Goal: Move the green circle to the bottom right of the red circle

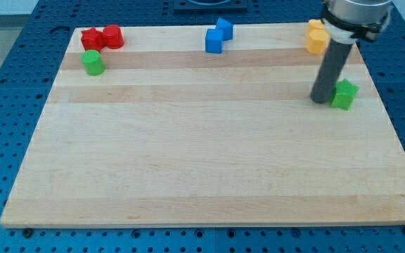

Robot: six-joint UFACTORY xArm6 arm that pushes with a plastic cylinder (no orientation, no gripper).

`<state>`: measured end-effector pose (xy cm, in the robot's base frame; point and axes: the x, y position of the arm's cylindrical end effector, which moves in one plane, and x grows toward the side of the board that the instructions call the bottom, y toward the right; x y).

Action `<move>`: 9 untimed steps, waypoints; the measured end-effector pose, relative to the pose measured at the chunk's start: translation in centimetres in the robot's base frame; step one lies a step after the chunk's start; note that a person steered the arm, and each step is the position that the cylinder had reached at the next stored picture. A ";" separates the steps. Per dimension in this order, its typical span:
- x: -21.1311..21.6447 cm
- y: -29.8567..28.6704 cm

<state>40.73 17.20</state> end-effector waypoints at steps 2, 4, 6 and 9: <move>2.7 -21.6; 2.7 -44.5; 0.7 -47.7; -12.3 -45.7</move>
<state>28.40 -28.53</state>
